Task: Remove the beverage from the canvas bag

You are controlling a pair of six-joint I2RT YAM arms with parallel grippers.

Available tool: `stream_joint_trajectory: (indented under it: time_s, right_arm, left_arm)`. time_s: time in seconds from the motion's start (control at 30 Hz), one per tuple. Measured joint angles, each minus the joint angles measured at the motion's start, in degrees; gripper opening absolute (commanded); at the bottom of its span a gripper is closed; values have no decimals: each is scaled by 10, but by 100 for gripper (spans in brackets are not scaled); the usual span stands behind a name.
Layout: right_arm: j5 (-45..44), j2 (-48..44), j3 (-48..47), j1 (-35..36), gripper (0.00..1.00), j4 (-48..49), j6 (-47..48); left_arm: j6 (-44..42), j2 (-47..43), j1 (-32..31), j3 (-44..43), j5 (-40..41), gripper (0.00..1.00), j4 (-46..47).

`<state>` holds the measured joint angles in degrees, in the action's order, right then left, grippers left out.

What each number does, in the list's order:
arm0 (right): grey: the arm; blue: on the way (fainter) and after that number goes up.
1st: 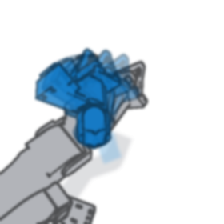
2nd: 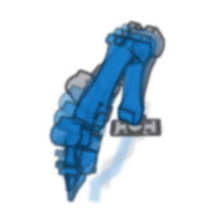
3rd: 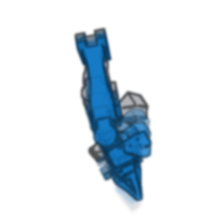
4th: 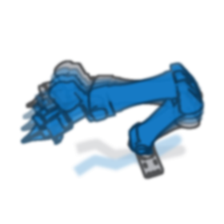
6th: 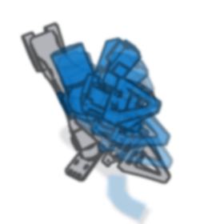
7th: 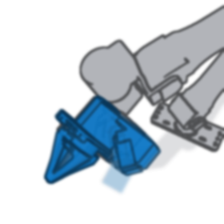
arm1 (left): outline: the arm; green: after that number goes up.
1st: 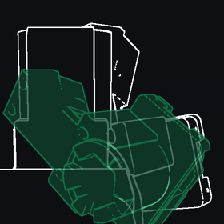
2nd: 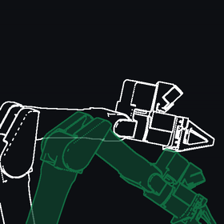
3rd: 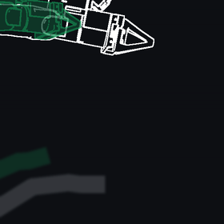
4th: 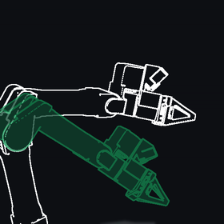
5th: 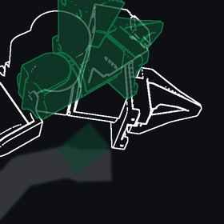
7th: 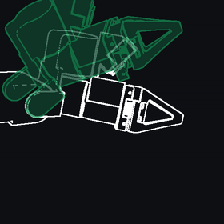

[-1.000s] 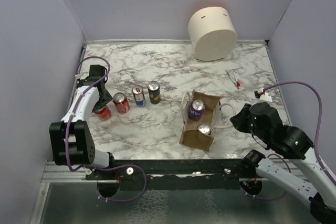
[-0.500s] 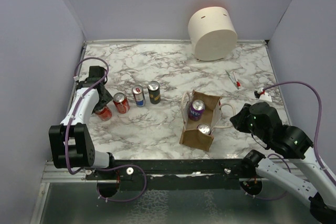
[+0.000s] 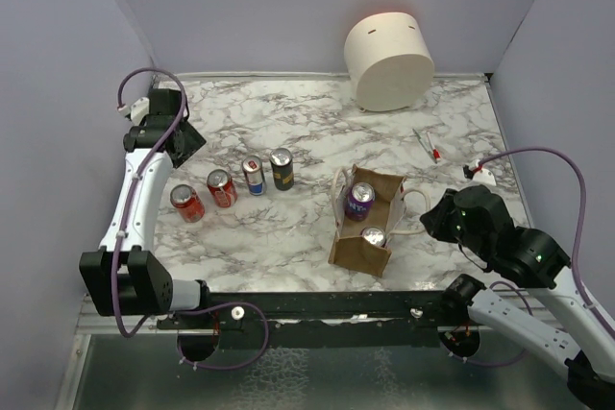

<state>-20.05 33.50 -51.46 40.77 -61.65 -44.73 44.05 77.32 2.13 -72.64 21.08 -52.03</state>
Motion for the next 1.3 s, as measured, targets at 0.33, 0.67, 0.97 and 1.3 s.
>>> stream_joint_trajectory:
  time_s: [0.33, 0.67, 0.97, 1.3]
  right_arm:
    - [0, 3, 0, 0, 11, 0, 0]
    - [-1, 6, 0, 0, 11, 0, -3]
    - [-2, 5, 0, 0, 11, 0, -9]
    - [-3, 5, 0, 0, 11, -1, -15]
  left_arm:
    - [-14, -45, -259, -75, -66, 83, 111]
    - [-100, 97, -625, -229, 5, 80, 176]
    - [-160, 174, -718, -257, 15, 67, 151]
    - [-197, 290, -751, -245, 23, 63, 128]
